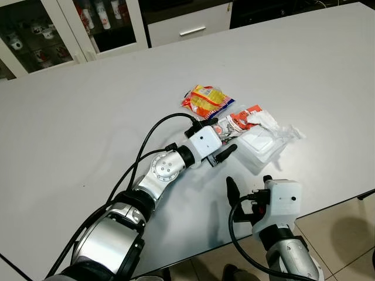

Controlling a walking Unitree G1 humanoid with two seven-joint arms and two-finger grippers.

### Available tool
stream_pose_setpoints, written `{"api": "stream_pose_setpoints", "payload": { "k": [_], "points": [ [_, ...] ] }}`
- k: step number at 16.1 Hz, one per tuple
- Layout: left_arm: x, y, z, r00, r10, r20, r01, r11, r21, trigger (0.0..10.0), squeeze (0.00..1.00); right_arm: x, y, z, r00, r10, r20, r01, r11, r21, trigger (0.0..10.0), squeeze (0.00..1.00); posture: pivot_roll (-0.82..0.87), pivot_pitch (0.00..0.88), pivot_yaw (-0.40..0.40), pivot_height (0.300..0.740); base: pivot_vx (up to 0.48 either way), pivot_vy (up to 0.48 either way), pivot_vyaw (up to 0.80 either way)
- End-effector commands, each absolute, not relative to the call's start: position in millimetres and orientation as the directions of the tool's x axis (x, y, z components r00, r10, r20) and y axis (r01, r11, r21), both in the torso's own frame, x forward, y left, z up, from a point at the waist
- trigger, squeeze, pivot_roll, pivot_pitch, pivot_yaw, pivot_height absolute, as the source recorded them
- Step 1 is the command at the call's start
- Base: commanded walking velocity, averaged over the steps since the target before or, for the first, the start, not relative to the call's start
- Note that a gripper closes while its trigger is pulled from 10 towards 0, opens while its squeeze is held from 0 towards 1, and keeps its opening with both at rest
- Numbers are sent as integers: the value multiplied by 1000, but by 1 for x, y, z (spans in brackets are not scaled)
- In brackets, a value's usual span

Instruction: Picking trash to rubbish bin

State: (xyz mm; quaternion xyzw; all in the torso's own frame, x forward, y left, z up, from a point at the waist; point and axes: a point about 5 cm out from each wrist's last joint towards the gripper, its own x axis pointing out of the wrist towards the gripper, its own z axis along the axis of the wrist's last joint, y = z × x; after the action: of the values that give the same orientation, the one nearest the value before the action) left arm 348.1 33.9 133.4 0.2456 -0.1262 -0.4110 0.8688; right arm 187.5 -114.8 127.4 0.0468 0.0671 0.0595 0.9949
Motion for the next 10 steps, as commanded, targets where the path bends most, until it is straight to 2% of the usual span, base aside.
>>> {"api": "stream_pose_setpoints", "payload": {
  "k": [1,6,7,8,9,10],
  "points": [
    [348,33,134,626,-780,9,635,516,574,10000,0,186,-113,129,984,129,-121,-116,987,108,10000,0,-9,188,93,740,0,0,0],
    [344,34,127,635,-773,0,538,442,718,10000,0,187,-113,130,985,127,-116,-115,988,108,10000,0,-11,189,94,740,0,0,0],
    [344,35,126,641,-767,-1,522,435,733,9490,0,187,-113,130,985,127,-115,-114,988,107,10000,0,-11,189,94,740,0,0,0],
    [344,36,124,650,-760,-7,512,431,743,7098,0,187,-113,130,985,126,-115,-114,988,107,10000,0,-11,189,94,740,0,0,0],
    [345,38,122,660,-751,-18,501,421,756,4118,0,187,-113,130,985,127,-115,-114,988,107,10000,0,-11,188,95,740,0,0,0],
    [345,39,119,670,-742,-34,492,409,769,1804,0,188,-112,130,985,126,-114,-114,988,106,10000,0,-11,188,95,740,0,0,0]
  ]
}}
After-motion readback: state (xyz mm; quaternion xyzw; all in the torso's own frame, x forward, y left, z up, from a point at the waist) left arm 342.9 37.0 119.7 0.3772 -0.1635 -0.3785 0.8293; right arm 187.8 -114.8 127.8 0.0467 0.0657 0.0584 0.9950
